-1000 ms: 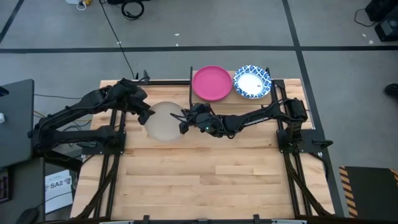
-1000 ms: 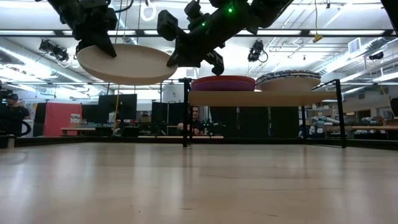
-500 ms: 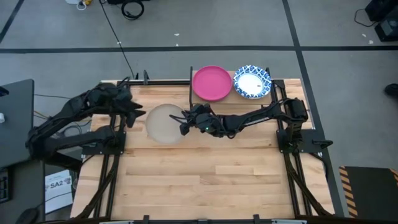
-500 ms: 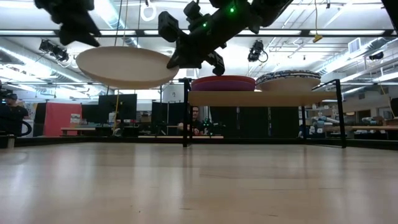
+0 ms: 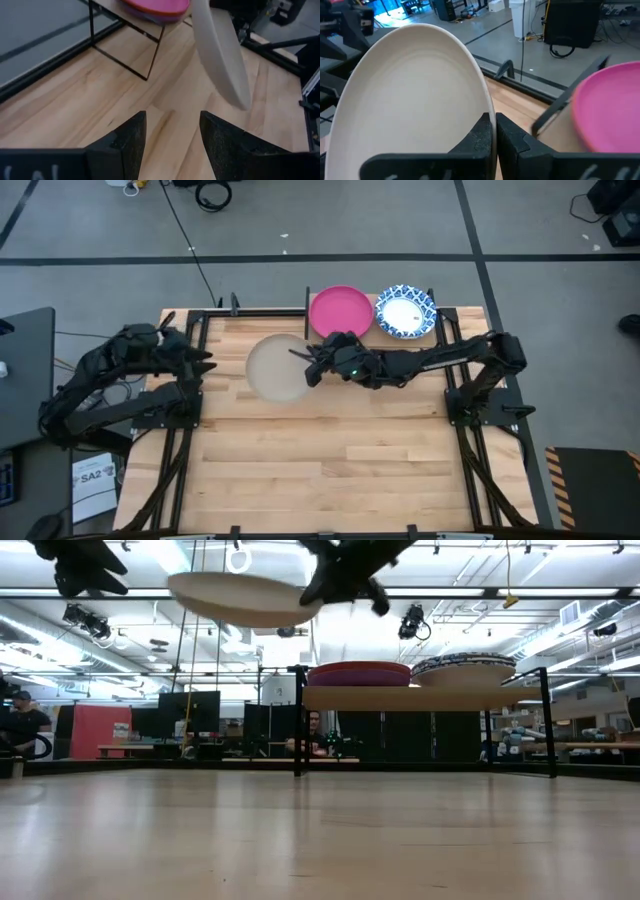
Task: Place and stack plates onto a shelf
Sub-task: Stack the gray plate on top of the pink plate on the shelf
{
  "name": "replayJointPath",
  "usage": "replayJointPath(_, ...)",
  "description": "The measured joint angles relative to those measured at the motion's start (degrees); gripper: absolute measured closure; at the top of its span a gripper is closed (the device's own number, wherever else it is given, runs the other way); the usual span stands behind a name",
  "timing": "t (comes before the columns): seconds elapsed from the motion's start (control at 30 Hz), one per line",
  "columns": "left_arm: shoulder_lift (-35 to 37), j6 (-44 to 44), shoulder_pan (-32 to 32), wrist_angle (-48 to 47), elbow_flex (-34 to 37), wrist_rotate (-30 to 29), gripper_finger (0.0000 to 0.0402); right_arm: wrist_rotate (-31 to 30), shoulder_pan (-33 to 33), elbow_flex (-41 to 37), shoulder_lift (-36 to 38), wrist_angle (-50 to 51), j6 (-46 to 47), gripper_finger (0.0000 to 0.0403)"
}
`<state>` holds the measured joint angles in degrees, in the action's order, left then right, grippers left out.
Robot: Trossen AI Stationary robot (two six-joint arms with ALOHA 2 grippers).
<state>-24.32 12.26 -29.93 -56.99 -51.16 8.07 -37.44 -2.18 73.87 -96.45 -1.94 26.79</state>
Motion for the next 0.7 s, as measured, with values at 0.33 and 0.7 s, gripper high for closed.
replayJointPath(0.33,2.43,0.19,0.02,5.68,0.49,-0.34,0.0210,-0.02,3.55,0.02,11.08,9.56,-2.99,0.0387)
replayJointPath(0.7,4.61,2.54,4.86,38.64,23.99,7.37,0.0210,0.30,12.99,0.02,17.10,18.80,-2.97,0.0387)
